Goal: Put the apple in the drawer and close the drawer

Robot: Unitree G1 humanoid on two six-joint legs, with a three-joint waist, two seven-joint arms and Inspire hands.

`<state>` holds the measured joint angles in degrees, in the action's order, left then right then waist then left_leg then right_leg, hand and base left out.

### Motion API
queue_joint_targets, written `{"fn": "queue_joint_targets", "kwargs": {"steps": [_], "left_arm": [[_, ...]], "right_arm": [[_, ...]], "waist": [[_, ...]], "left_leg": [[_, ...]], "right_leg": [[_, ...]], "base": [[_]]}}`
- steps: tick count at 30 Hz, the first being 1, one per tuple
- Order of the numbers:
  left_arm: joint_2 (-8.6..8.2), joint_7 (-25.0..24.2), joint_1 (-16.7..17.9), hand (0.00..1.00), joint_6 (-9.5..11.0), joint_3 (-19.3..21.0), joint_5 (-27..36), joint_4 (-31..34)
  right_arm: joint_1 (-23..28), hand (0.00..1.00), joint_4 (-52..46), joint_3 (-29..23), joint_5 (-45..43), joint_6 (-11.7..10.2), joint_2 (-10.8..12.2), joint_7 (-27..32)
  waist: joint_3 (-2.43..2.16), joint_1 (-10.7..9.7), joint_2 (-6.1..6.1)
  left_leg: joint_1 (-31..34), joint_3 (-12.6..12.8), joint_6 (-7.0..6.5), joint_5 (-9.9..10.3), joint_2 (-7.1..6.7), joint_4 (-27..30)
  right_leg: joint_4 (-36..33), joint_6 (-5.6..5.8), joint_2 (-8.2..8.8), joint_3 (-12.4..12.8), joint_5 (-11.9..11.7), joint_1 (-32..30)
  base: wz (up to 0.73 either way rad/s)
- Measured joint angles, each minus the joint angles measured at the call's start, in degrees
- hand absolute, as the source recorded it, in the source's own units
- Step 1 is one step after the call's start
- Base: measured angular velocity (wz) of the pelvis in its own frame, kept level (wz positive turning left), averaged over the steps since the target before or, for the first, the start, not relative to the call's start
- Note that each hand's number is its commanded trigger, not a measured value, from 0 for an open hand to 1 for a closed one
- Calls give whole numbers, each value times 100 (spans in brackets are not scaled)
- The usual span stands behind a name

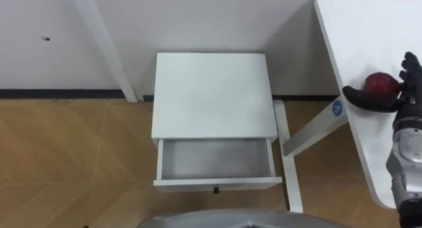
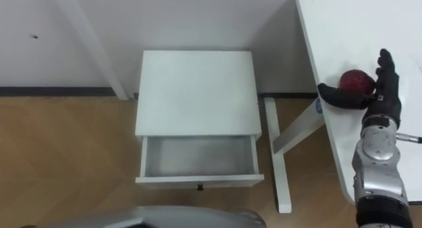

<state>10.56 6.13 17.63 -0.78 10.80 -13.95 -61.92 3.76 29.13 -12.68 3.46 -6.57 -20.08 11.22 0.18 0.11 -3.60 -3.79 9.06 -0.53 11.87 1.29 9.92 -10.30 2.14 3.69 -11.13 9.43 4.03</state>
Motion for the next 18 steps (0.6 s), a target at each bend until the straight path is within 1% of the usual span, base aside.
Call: {"fn": "queue_joint_targets", "kwargs": {"steps": [1, 3, 5, 9, 12, 16, 18], "left_arm": [[3, 9, 6, 0, -1, -1, -3, 0], [6, 76, 12, 0, -1, -23, -5, 0], [7, 76, 8, 0, 1, -32, -6, 1], [17, 75, 4, 0, 49, -45, -7, 2], [37, 70, 1, 0, 64, -52, -8, 0], [39, 62, -31, 0, 64, -52, -9, -30], [38, 48, -71, 0, 56, -52, -10, -154]], "right_arm": [[-4, 100, 6, -6, -11, -4, -5, 16], [-3, 100, 110, -7, -144, -91, -9, 58], [-2, 100, 143, -10, -212, -133, -12, 50], [-2, 100, 179, -8, -301, -172, -12, 36], [-1, 100, 202, 15, -420, -210, -11, -14], [3, 100, 201, 35, -649, -203, -4, -68], [2, 100, 176, 83, -746, -140, 10, -97]], "waist": [[-2, -4, -4], [-10, -15, -22], [-16, -33, -30], [-16, -44, -32], [-18, -40, -57], [-13, 1, -82], [-10, 24, -90]], "left_leg": [[2, -2, 0, 0, 0, 0], [8, -10, 1, 1, 0, -2], [6, -12, 2, 1, 4, -5], [2, -12, 2, 2, 3, -10], [-5, -11, 2, 2, 3, -10], [-31, 3, 2, 1, 1, -21], [-90, 8, 3, 3, 7, -37]], "right_leg": [[8, 0, -1, -3, 0, 3], [59, 0, -7, -13, 0, 27], [59, 0, -11, -16, 0, 30], [59, 0, -10, -14, 0, 30], [59, 0, -11, -2, 0, 32], [58, 0, -8, 3, 0, 46], [58, 0, -13, 3, 0, 92]], "base": [[0], [0], [0], [0], [0], [0], [0]]}}
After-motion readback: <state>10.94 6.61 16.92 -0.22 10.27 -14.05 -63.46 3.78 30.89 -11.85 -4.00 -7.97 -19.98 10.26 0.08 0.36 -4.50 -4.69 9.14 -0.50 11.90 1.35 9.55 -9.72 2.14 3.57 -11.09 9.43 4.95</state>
